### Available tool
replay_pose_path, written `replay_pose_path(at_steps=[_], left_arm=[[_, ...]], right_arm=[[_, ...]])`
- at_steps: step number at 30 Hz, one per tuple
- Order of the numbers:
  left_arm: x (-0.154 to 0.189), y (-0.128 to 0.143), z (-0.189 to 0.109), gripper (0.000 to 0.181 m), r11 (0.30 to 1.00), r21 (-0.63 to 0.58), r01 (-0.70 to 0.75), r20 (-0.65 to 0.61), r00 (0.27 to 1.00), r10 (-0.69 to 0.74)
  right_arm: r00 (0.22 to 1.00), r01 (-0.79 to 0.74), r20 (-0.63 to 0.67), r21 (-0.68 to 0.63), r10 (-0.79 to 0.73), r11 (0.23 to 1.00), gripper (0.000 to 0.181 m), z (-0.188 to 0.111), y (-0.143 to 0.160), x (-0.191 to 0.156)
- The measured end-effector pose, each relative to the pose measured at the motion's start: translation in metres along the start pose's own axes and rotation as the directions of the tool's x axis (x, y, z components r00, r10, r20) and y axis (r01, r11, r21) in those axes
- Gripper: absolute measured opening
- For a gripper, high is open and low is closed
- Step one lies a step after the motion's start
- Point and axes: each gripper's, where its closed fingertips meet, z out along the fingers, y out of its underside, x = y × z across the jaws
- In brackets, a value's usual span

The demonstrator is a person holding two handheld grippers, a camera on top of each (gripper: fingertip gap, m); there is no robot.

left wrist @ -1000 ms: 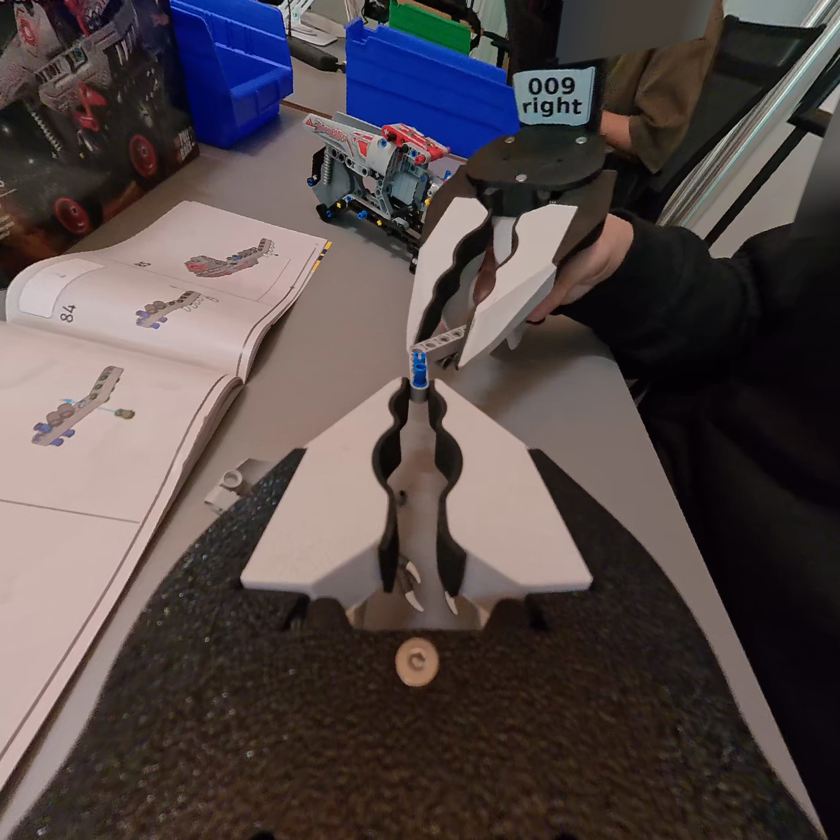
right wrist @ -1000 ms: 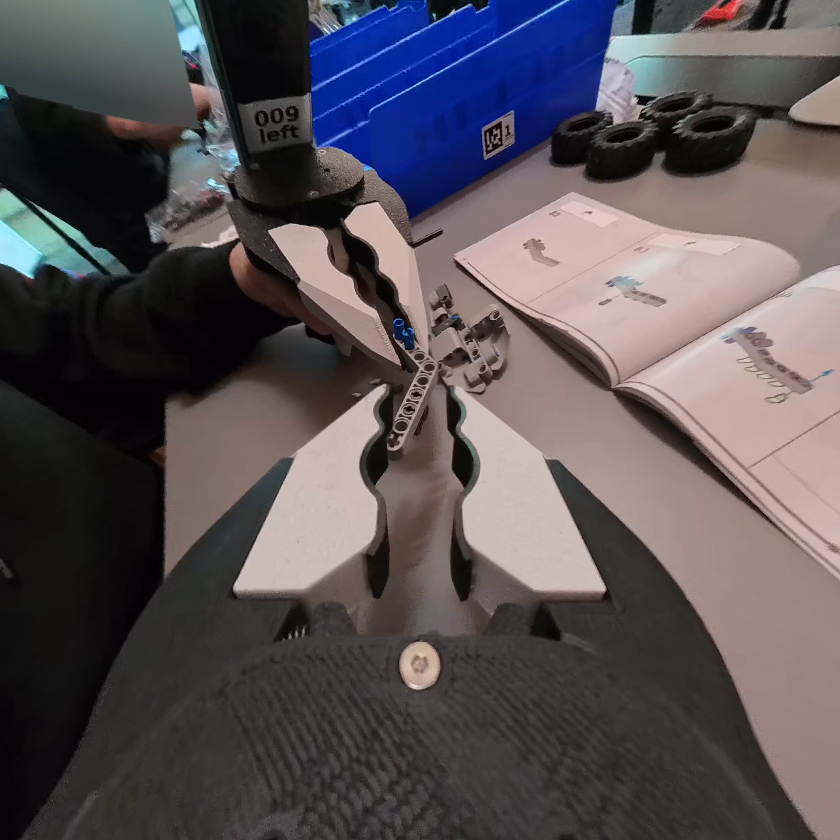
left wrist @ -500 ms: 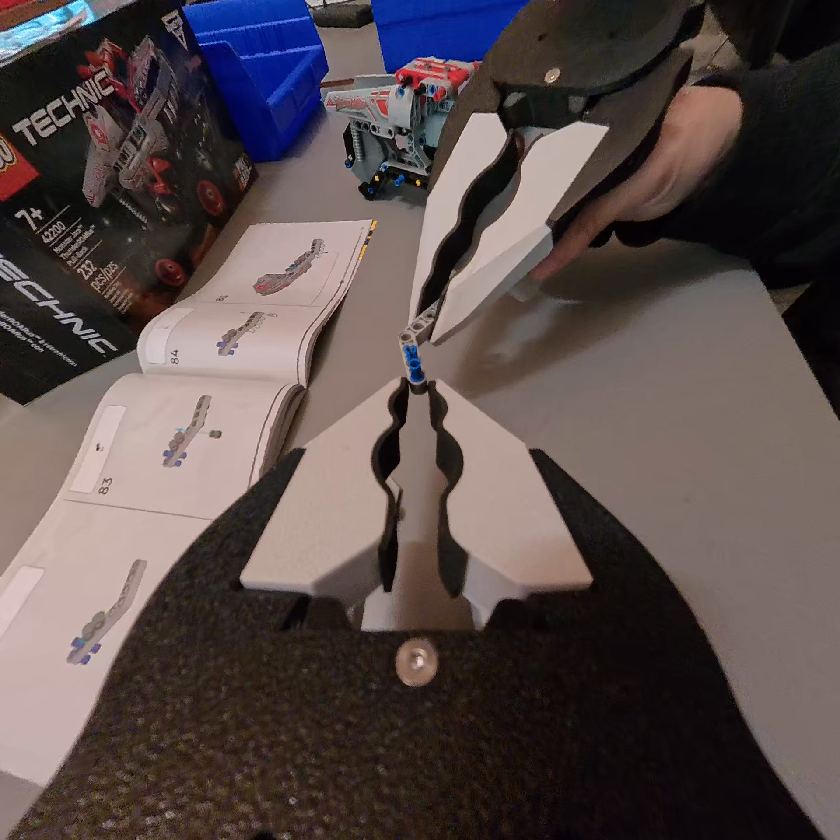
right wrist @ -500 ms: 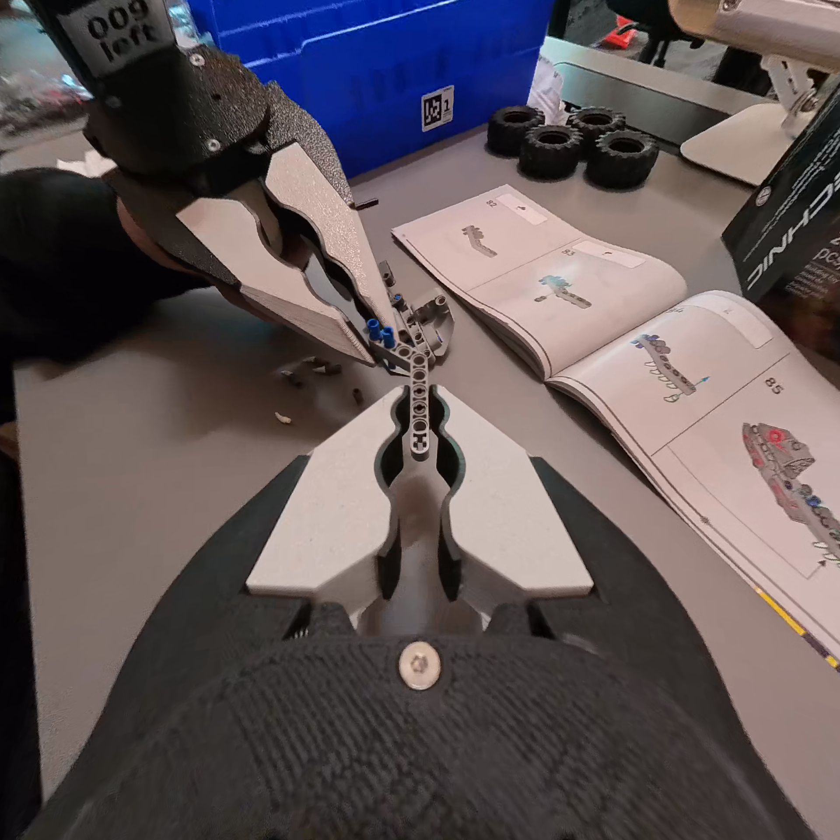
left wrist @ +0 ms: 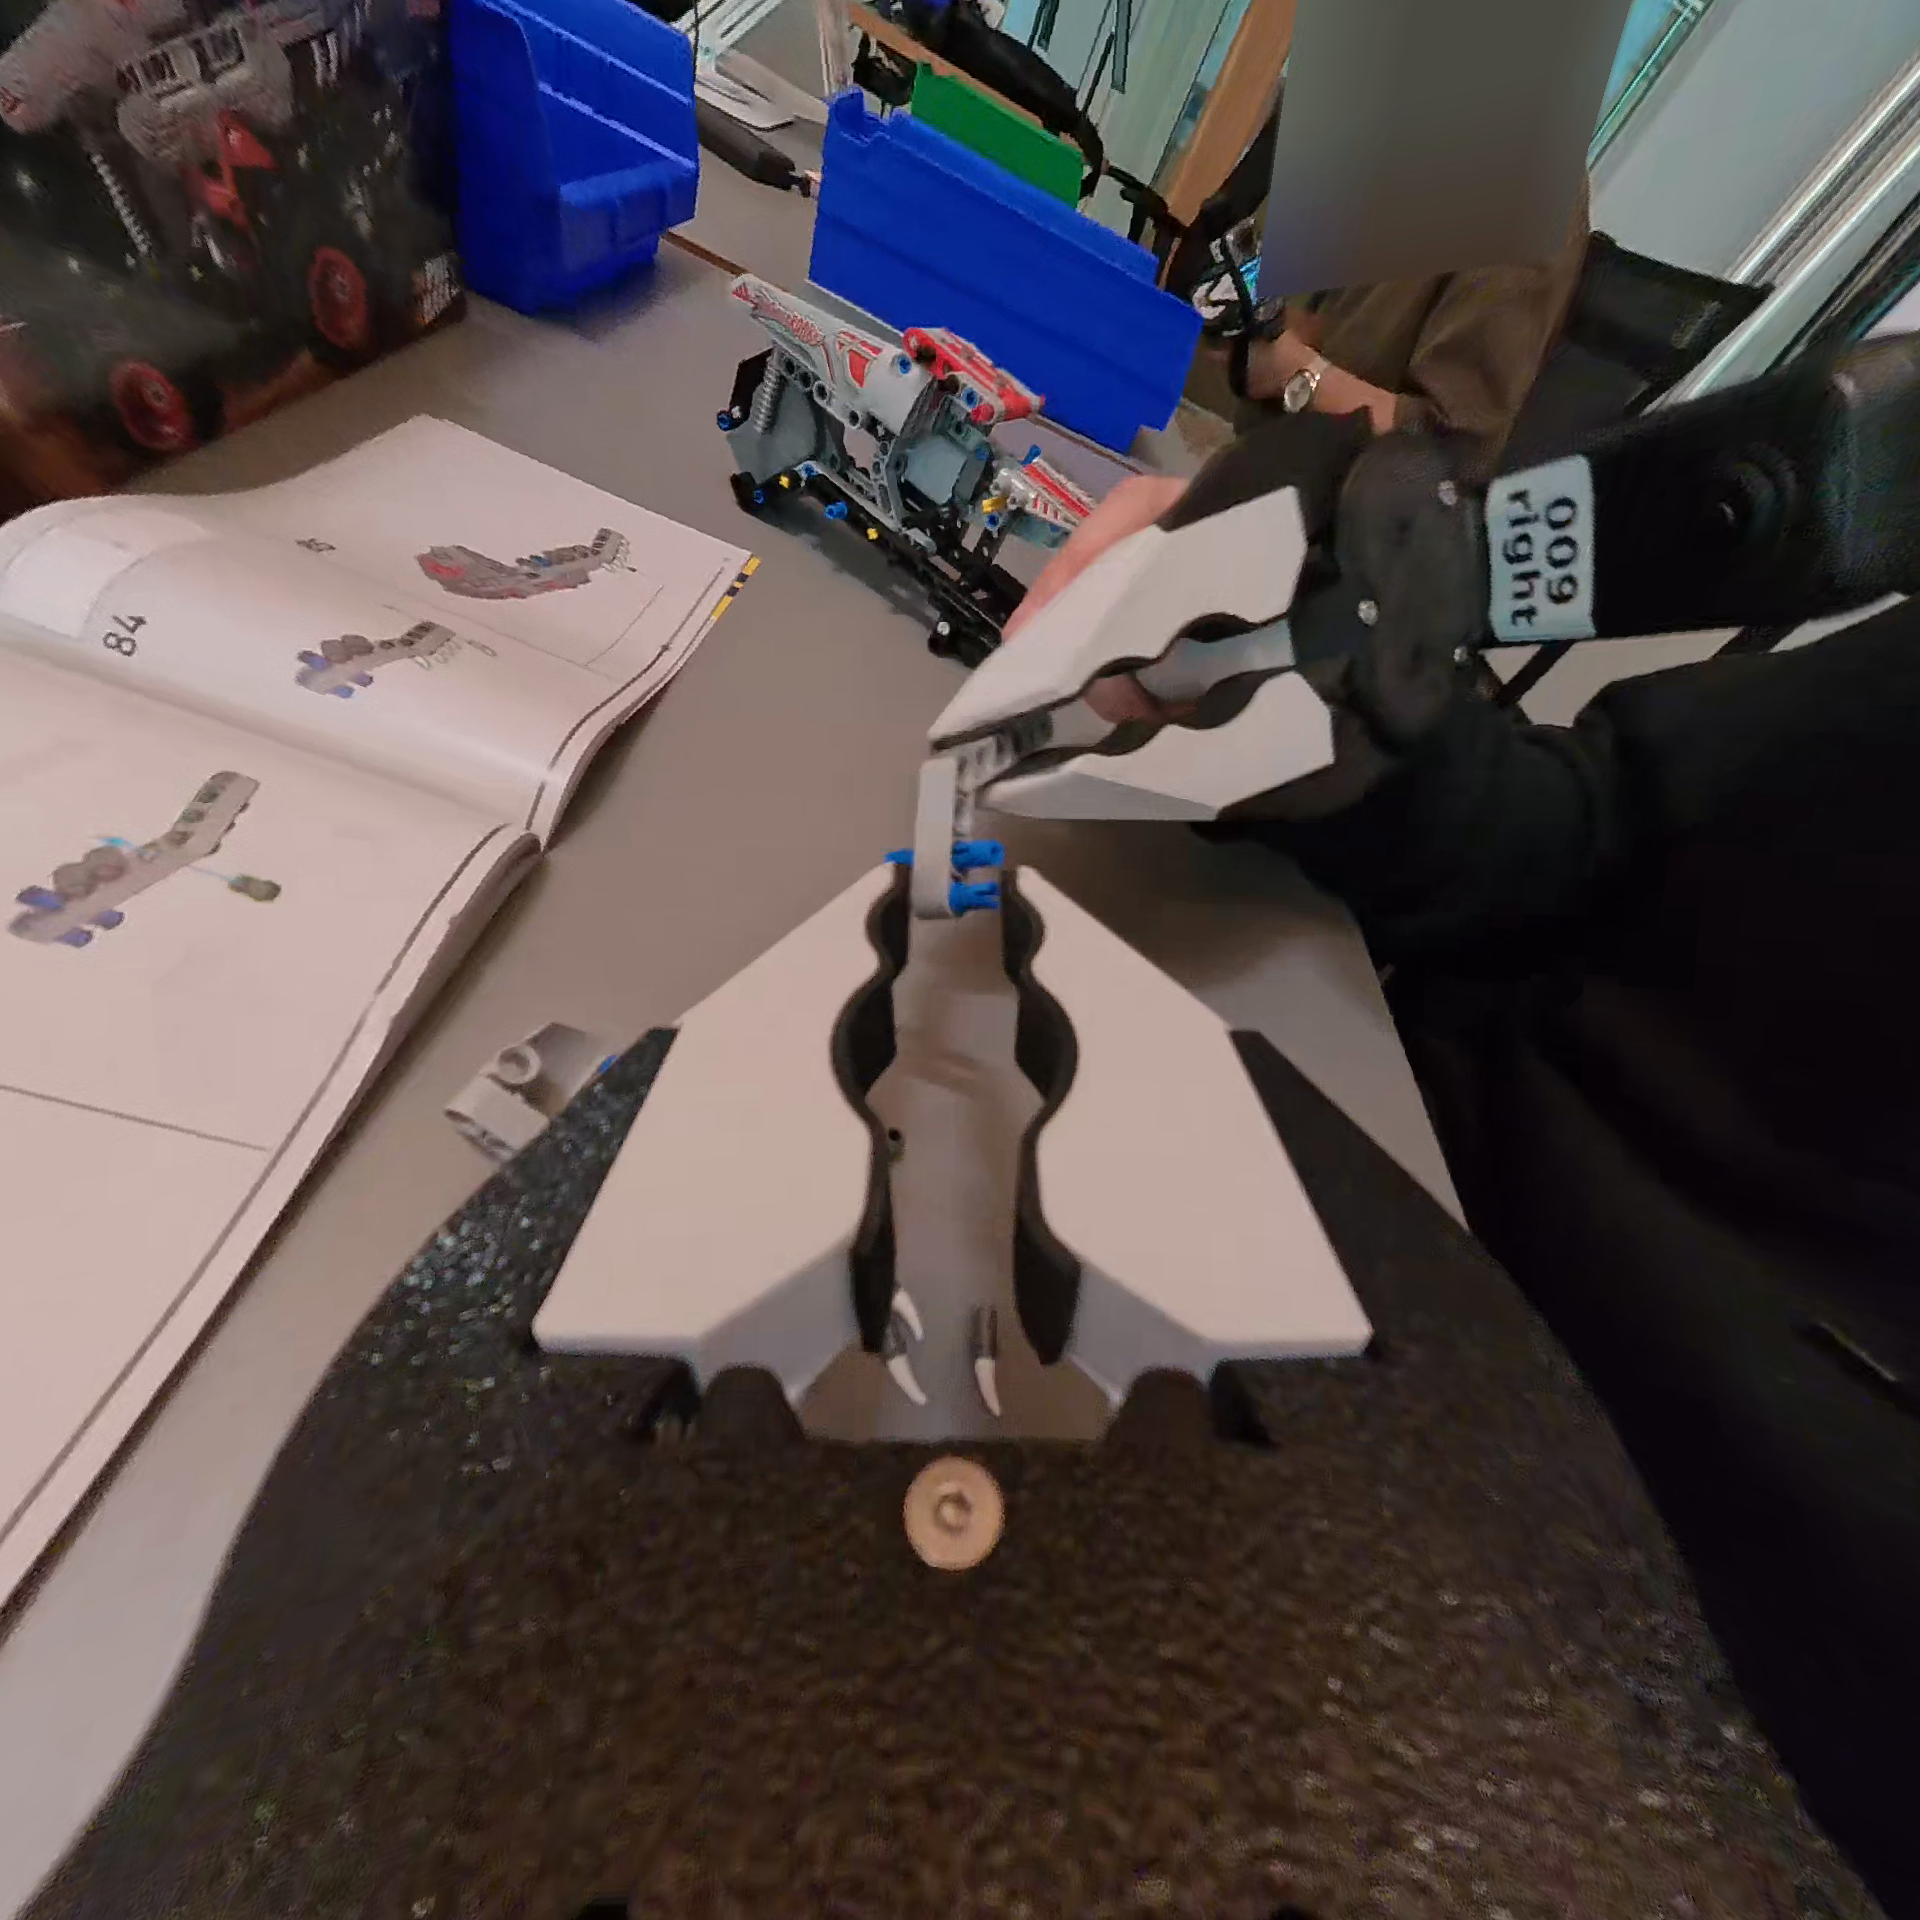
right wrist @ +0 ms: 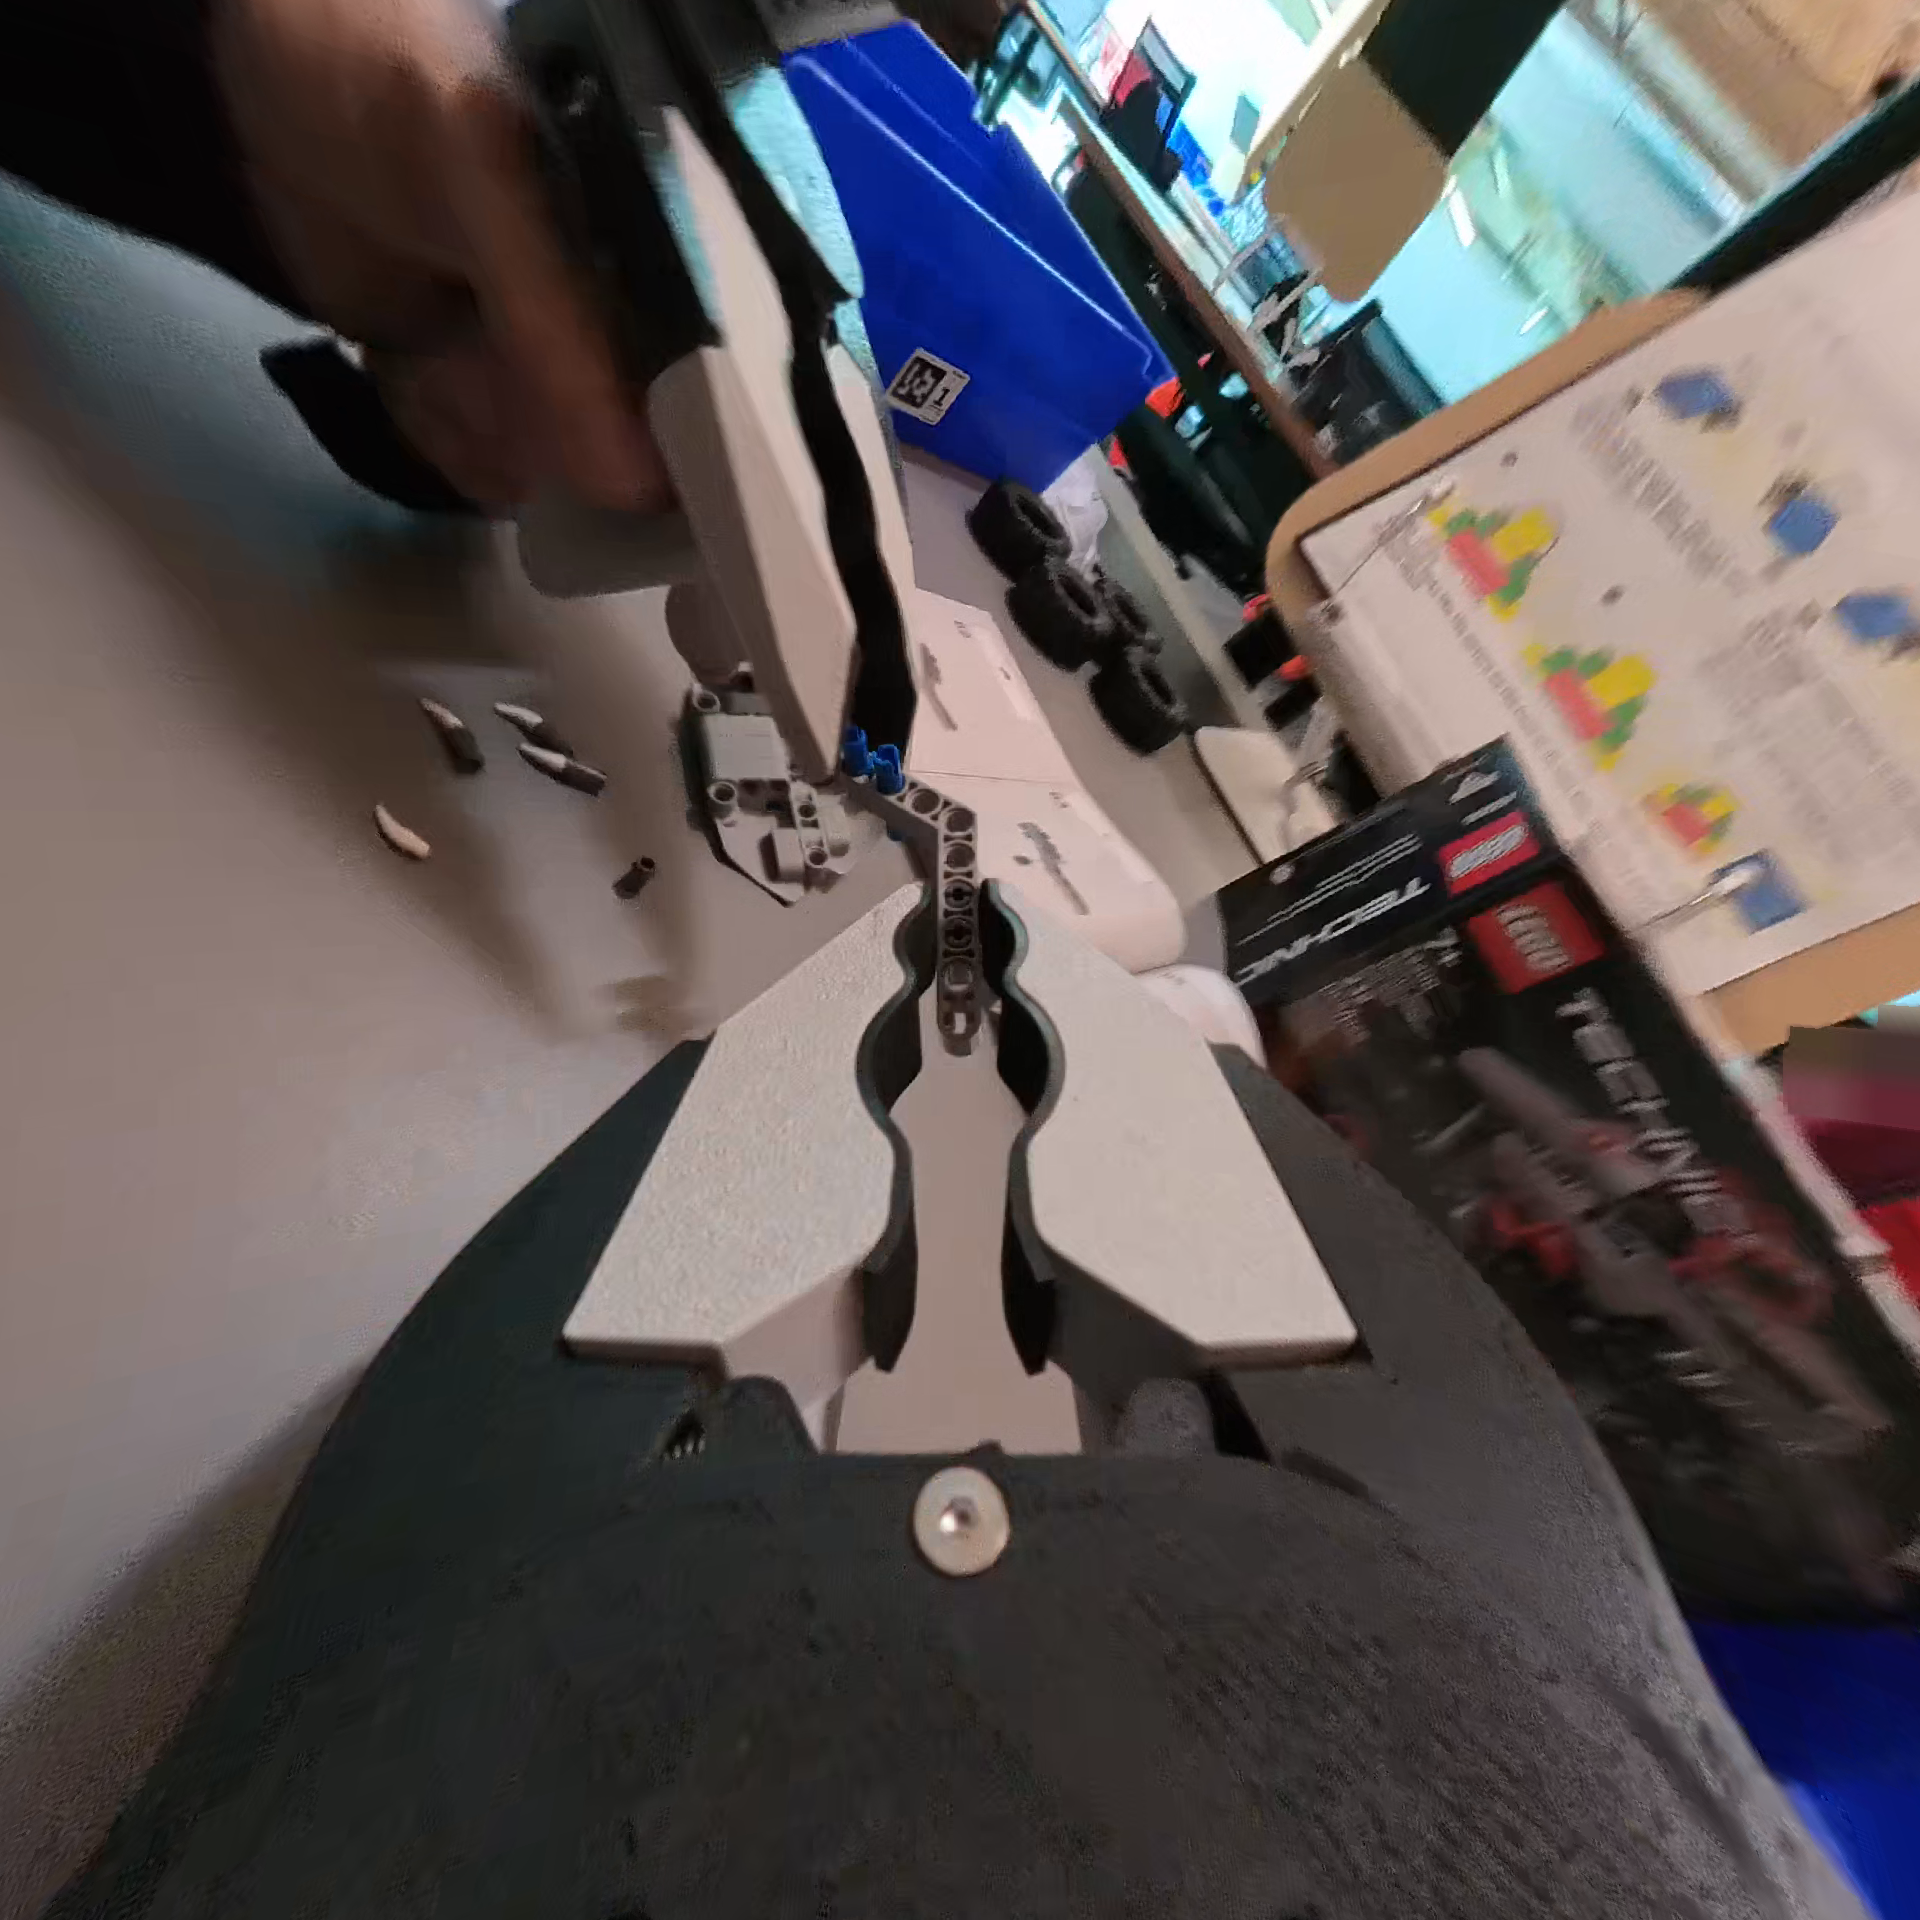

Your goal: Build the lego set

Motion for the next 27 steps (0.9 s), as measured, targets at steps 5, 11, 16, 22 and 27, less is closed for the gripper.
replay_pose_path(at_steps=[5,11,16,22,27], left_arm=[[0.003,0.008,-0.001,0.013,0.974,-0.058,-0.219,0.022,0.975,0.221],[0.002,-0.004,-0.004,0.013,0.650,-0.150,-0.745,0.188,0.624,0.758],[0.012,-0.007,0.001,0.013,0.392,-0.230,-0.891,0.213,0.347,0.914],[0.012,-0.014,-0.003,0.014,0.401,-0.211,-0.891,0.259,0.344,0.902],[0.005,-0.019,-0.007,0.040,0.764,-0.054,-0.643,0.251,0.732,0.634]], right_arm=[[0.985,0.174,-0.013,0.013,-0.173,0.985,0.008,-0.002,-0.005,-0.007],[0.989,-0.035,0.146,0.083,0.023,0.996,0.017,-0.009,-0.010,-0.013],[0.941,-0.197,0.286,0.033,0.180,0.980,0.033,-0.009,-0.002,-0.024],[0.980,-0.082,0.185,0.071,0.068,0.994,0.009,-0.008,-0.006,-0.016],[0.954,0.261,-0.148,-0.022,-0.262,0.965,0.008,-0.010,-0.006,0.012]])
